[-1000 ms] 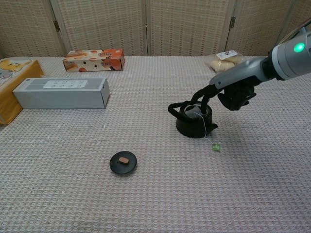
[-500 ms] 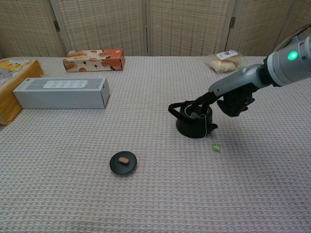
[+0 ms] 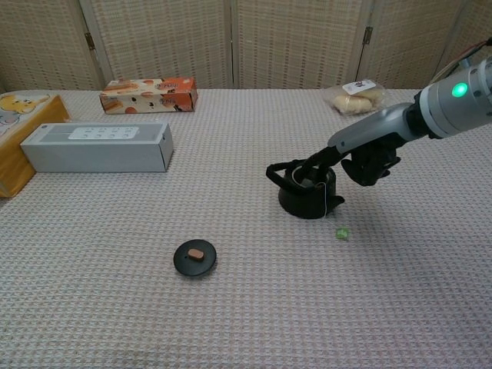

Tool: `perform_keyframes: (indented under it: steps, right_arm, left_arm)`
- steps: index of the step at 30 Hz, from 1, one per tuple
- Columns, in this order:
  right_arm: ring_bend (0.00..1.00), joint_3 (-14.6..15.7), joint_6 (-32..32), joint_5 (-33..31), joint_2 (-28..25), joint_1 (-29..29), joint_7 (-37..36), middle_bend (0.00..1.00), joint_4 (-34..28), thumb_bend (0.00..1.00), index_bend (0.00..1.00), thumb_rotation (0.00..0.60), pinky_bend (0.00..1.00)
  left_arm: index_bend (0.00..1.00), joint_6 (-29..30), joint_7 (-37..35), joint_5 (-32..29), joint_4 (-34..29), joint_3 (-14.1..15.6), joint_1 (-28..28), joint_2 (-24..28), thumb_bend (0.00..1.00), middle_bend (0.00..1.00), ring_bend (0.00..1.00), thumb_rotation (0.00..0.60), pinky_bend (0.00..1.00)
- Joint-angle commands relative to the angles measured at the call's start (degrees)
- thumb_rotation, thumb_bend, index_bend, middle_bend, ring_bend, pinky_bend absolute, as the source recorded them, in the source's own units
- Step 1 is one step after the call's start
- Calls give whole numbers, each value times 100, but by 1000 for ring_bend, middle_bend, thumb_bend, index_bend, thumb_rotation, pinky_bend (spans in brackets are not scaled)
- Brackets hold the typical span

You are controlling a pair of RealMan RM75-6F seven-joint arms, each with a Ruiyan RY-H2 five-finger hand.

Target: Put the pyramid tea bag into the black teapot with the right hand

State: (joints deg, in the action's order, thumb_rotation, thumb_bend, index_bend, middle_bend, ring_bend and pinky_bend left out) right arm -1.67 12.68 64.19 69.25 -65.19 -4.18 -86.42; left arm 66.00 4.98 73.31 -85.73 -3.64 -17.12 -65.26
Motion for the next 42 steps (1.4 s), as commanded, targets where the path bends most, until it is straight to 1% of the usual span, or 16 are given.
perform_keyframes:
  steps: [1, 3, 6, 7, 10, 13, 16, 19, 22, 25, 27, 29, 32, 35, 38, 42]
  right_arm:
    - [808, -31, 222, 62, -243, 111, -23, 136, -266, 999, 64, 600, 892]
    - [801, -34, 316, 79, -390, 166, -31, 106, -420, 967, 64, 600, 892]
    - [783, -10, 409, 81, -574, 211, -9, 46, -584, 836, 23, 600, 892]
    - [778, 0, 441, 77, -613, 220, 8, 28, -620, 815, 9, 600, 892]
    - [754, 5, 622, 86, -765, 297, 44, 0, -798, 783, 0, 600, 886]
    - [717, -23, 1016, 224, -1031, 506, 77, 0, -1137, 755, 0, 600, 872]
    - [615, -26, 1882, 538, -1313, 963, 203, 0, -1535, 701, 0, 600, 832]
    - [533, 90, 3368, 830, -1361, 1710, 828, 0, -1735, 640, 0, 600, 775]
    - [482, 219, 4504, 858, -1115, 2324, 1627, 0, -1716, 631, 0, 600, 660]
    - [409, 342, 5485, 767, -765, 2892, 2598, 0, -1588, 611, 0, 600, 500]
    - [333, 380, 6213, 725, -420, 3280, 3318, 0, -1377, 564, 0, 600, 390]
    - [231, 412, 6773, 712, -105, 3643, 3662, 0, -1183, 501, 0, 600, 261]
    - [138, 486, 7225, 886, 102, 4078, 3322, 0, -892, 460, 0, 600, 116]
    - [46, 536, 7449, 966, 113, 4416, 2934, 0, -712, 438, 0, 600, 5]
    - [0, 492, 7769, 1110, 180, 4669, 2835, 0, -488, 426, 0, 600, 0]
    - [0, 374, 8169, 1317, 423, 4954, 2592, 0, -37, 398, 0, 600, 0]
  left_arm:
    - [0, 14, 14, 6, -6, 3, 5, -5, 140, 0, 0, 600, 103]
    - [0, 11, 36, -1, -6, 4, 4, -14, 140, 0, 0, 600, 103]
    - [0, -1, 82, -9, -8, 7, -5, -33, 140, 0, 0, 600, 103]
    - [0, -2, 95, -7, -9, 9, -7, -38, 140, 0, 0, 600, 103]
    - [0, 17, 121, -5, -14, 6, -5, -42, 140, 0, 0, 600, 103]
    - [0, 34, 137, -12, -13, 1, 1, -45, 140, 0, 0, 600, 103]
    - [0, 32, 165, -12, -17, 5, -2, -57, 140, 0, 0, 600, 103]
    - [0, 42, 202, 9, -30, 18, -2, -72, 140, 0, 0, 600, 104]
    - [0, 23, 210, 17, -38, 29, -9, -77, 140, 0, 0, 600, 103]
    - [0, 14, 201, 28, -39, 32, -14, -76, 140, 0, 0, 600, 103]
    - [0, 25, 181, 40, -40, 30, -12, -68, 140, 0, 0, 600, 103]
    - [0, 37, 134, 52, -46, 25, -5, -50, 140, 0, 0, 600, 103]
    - [0, 48, 36, 15, -33, 1, 16, -18, 140, 0, 0, 600, 103]
    - [0, 63, -16, 4, -20, -21, 23, -1, 140, 0, 0, 600, 103]
    - [0, 86, -39, 61, 0, -19, 16, -14, 140, 0, 0, 600, 103]
    - [0, 129, -150, 206, 19, 4, 13, -32, 140, 0, 0, 600, 103]
